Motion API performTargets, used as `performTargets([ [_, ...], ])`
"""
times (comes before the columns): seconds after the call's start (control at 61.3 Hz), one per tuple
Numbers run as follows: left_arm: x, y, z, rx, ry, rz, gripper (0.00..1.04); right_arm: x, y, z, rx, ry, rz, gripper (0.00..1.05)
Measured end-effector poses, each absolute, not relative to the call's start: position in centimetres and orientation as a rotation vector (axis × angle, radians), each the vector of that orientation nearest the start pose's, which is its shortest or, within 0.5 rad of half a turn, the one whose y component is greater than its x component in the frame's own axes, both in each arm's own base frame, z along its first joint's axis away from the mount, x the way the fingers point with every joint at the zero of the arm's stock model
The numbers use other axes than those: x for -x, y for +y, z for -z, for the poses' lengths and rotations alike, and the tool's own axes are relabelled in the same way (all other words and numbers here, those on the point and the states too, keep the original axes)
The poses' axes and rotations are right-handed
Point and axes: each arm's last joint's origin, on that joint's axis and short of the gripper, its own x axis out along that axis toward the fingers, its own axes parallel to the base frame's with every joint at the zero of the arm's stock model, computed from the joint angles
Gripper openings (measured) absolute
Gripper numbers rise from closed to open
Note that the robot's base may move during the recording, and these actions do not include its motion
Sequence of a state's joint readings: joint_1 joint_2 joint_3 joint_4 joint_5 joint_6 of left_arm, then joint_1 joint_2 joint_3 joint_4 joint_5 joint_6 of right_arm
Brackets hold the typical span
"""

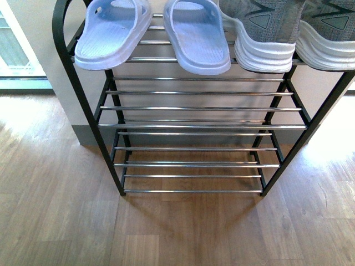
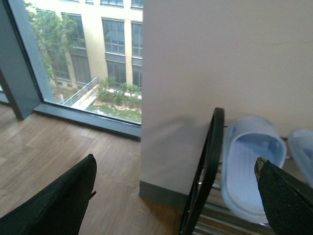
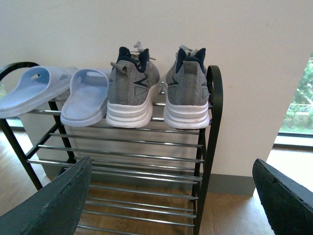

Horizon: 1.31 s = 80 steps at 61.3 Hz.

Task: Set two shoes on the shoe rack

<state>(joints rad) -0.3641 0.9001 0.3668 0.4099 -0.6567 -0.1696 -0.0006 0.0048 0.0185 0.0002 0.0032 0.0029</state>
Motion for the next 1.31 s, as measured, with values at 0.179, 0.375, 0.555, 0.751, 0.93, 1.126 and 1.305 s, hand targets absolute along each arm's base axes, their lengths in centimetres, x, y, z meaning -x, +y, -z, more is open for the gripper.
performTargets([
  [0.179,-17.4,-4.1,-21.6,0.136,0.079,-0.312,0.95,-9.7,0.0,-16.9,-0.003,-0.014,0.004,0.95],
  [0.375,-15.8,-2.6,-20.1,0.034,0.004,0.008,0.54,-9.7,0.0,-16.9,-0.003,-0.014,0.003,0.95],
  [0.555,-14.6,-1.7,-19.1,0.016,0.005,0.006,0.18,-9.7,0.0,-16.9,-0.003,-0.014,0.003,0.95],
  [0.751,-13.6,-0.7,-18.3,0.01,0.006,0.03,0.01,-9.7,0.0,-16.9,-0.003,-0.014,0.003,0.95],
  [0.93,-12.9,-0.1,-17.9,0.01,0.001,0.003,0.01,-9.7,0.0,-16.9,-0.003,-0.014,0.003,0.95],
  [1.126,-12.3,0.0,-17.0,0.01,-0.007,0.003,0.01,-9.7,0.0,-16.9,-0.003,-0.014,0.003,0.95],
  [1.305,-11.8,0.0,-17.1,0.01,-0.014,0.004,0.01,-9.7,0.0,-16.9,-0.003,-0.014,0.003,0.95],
])
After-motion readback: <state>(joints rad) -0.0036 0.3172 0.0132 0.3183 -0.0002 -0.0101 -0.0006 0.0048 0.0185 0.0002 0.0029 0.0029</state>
